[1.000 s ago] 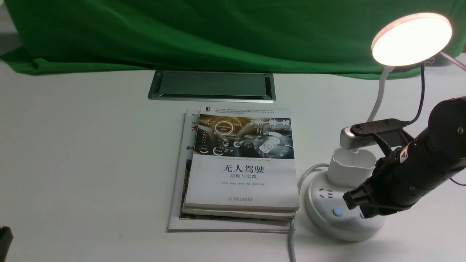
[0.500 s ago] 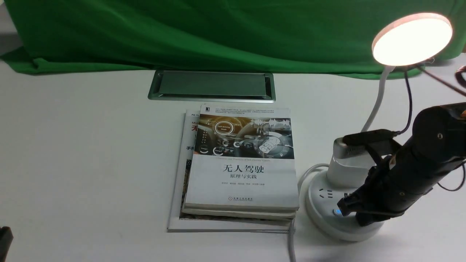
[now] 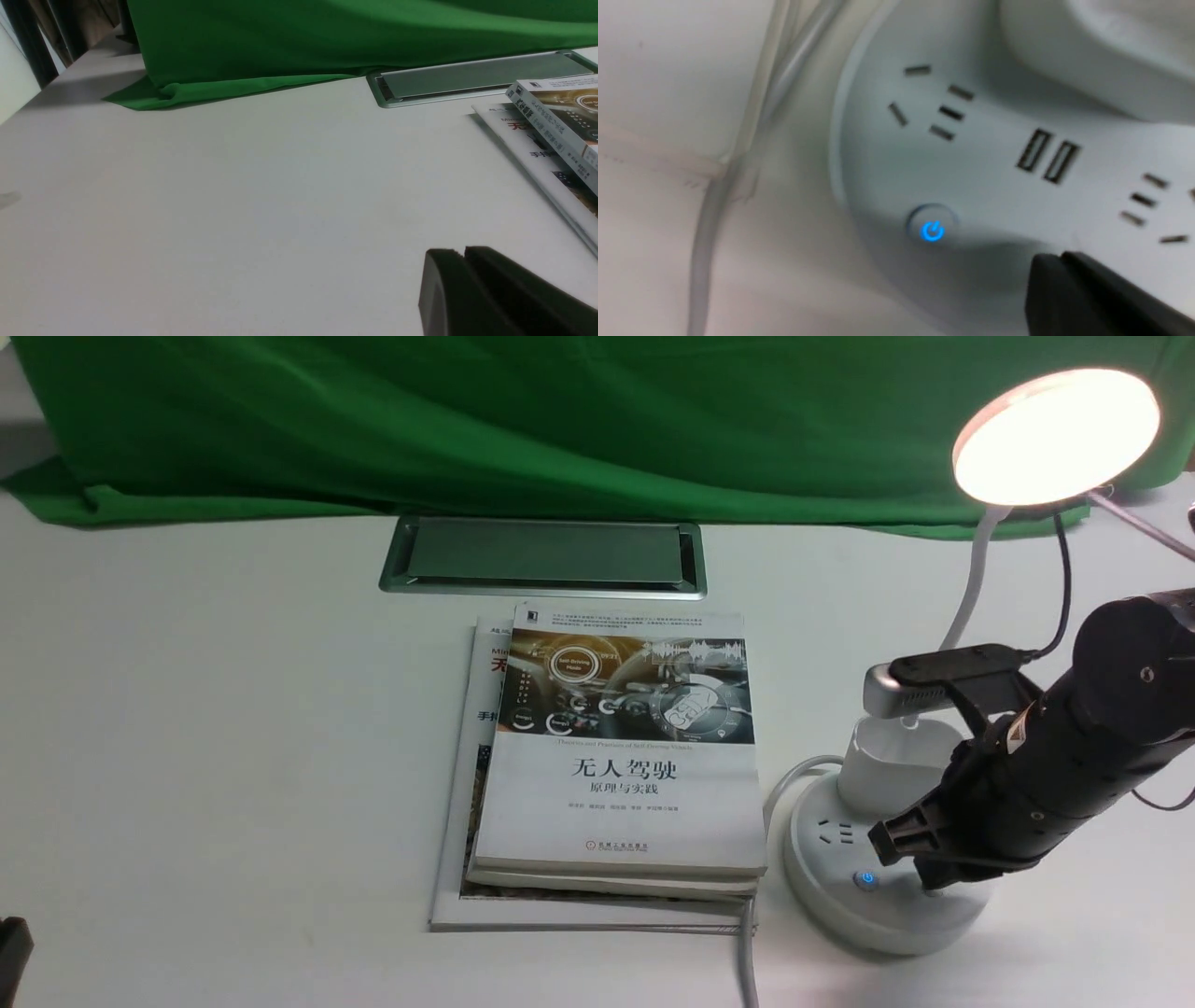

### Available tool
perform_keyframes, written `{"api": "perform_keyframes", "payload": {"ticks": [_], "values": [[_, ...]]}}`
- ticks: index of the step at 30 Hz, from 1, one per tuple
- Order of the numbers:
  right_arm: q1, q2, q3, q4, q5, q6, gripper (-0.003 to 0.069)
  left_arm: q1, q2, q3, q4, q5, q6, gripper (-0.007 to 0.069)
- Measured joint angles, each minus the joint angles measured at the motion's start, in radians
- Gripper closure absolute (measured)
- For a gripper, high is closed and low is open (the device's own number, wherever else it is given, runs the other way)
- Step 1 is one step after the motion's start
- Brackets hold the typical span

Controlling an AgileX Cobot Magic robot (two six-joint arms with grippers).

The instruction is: Turn off the desk lamp on the white desktop by hand.

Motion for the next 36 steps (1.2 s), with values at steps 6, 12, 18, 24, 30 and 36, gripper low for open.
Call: {"api": "perform_keyframes", "payload": {"ticks": [6,12,18,24,30,36], "values": [[-0.006,0.013,0.000,-0.004,-0.004,0.002,0.0622,0.000,0.000,0.000,0.000,0.000,0.000,0.0605],[-0.008,0.054,-0.010,-0.005,0.005,0.003,0.0622,0.000,0.000,0.000,0.000,0.000,-0.001,0.0605],[-0.008,0.038,-0.009,-0.004,0.002,0.002,0.0622,0.000,0.000,0.000,0.000,0.000,-0.001,0.0605],[-0.008,-0.088,0.002,-0.004,0.019,0.003,0.0622,0.000,0.000,0.000,0.000,0.000,-0.001,0.0605],[-0.008,-0.250,0.063,-0.004,0.026,0.003,0.0622,0.000,0.000,0.000,0.000,0.000,-0.001,0.0605],[-0.008,-0.469,0.166,-0.004,0.046,-0.017,0.0622,0.000,0.000,0.000,0.000,0.000,0.000,0.0605]]}}
